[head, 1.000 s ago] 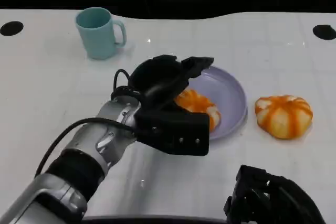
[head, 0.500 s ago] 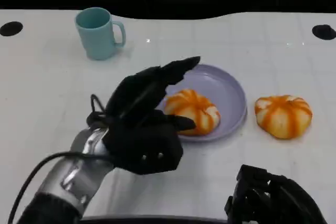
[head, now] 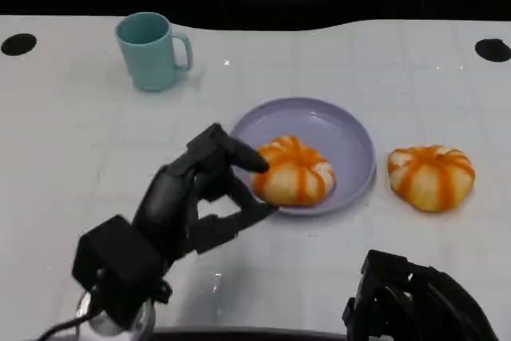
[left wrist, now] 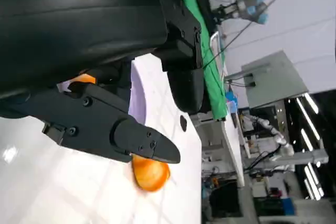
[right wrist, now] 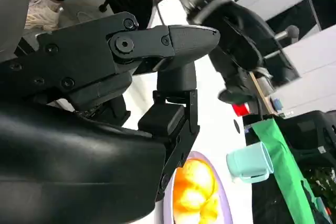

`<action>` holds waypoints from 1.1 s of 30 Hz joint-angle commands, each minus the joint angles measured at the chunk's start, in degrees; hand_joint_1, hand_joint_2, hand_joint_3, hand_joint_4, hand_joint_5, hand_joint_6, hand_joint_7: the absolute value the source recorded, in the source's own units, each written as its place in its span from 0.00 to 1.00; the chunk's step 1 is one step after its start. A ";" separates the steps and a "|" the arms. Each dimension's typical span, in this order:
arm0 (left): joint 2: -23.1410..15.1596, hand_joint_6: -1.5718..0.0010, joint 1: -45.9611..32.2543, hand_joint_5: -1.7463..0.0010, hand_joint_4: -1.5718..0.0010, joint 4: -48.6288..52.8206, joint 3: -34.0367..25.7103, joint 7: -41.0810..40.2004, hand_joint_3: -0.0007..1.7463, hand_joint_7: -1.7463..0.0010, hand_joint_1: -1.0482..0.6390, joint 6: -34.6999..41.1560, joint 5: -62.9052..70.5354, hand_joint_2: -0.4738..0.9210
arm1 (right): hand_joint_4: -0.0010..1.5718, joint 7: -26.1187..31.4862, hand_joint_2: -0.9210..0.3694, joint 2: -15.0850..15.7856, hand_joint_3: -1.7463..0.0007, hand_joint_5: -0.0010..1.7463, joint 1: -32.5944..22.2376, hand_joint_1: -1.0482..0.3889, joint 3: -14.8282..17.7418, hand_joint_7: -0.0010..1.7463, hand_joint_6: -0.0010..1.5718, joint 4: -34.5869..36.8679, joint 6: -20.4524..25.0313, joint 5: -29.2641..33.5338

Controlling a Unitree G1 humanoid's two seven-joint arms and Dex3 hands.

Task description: Grasp the bread from the table and place it into the plate.

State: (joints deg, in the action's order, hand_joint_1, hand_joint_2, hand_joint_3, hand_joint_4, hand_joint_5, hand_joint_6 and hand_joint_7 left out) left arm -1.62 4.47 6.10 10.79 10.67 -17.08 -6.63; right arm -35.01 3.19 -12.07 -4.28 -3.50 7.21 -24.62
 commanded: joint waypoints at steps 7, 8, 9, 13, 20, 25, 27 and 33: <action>0.24 0.65 -9.81 0.00 0.55 -7.41 -2.91 8.50 0.05 0.00 0.51 9.12 -12.74 0.98 | 0.54 0.05 0.00 0.79 0.84 0.91 -0.65 0.25 -0.03 0.77 0.49 -1.30 0.07 -0.09; 0.21 0.64 -10.73 0.00 0.55 -8.06 -3.03 9.09 0.05 0.00 0.50 10.56 -14.03 0.97 | 0.54 0.00 0.00 0.77 0.84 0.91 -0.64 0.25 -0.07 0.77 0.49 -1.31 0.00 -0.09; 0.22 0.63 -11.43 0.00 0.54 -8.67 -3.19 9.53 0.05 0.00 0.49 11.91 -15.11 0.97 | 0.54 0.01 0.00 0.76 0.84 0.91 -0.61 0.25 -0.11 0.77 0.49 -1.33 0.00 -0.08; 0.75 0.62 -14.53 0.00 0.54 -11.49 -4.03 10.41 0.05 0.00 0.51 17.80 -19.72 0.97 | 0.54 0.42 0.00 0.70 0.84 0.91 -0.65 0.25 -0.07 0.77 0.49 -1.63 0.25 -0.10; 0.22 0.62 -17.18 0.00 0.54 -13.33 -4.61 13.14 0.06 0.00 0.52 22.54 -22.48 0.96 | 0.54 0.26 0.00 1.19 0.84 0.92 -0.47 0.24 0.44 0.78 0.49 -1.67 0.74 -0.39; 0.63 0.62 -17.40 0.00 0.52 -12.03 -5.03 14.86 0.06 0.00 0.52 23.25 -22.85 0.95 | 0.54 -0.14 0.00 1.73 0.85 0.92 -0.09 0.24 1.22 0.78 0.48 -0.87 0.39 -0.34; 0.59 0.62 -17.22 0.00 0.52 -11.52 -5.08 15.43 0.07 0.00 0.52 22.87 -22.38 0.95 | 0.54 -0.11 0.00 1.84 0.84 0.92 0.02 0.24 1.44 0.78 0.48 -0.69 0.23 -0.25; 0.24 0.63 -16.96 0.00 0.53 -10.73 -5.39 17.03 0.08 0.00 0.52 22.33 -21.83 0.95 | 0.54 -0.39 0.00 1.99 0.84 0.92 0.09 0.25 1.69 0.78 0.49 -0.55 0.55 -0.85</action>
State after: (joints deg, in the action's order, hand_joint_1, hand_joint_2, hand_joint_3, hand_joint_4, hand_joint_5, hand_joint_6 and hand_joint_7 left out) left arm -0.68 -12.41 -4.93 6.09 26.66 5.80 -29.03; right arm -34.95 4.43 -12.03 -3.45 -4.39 7.84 -24.77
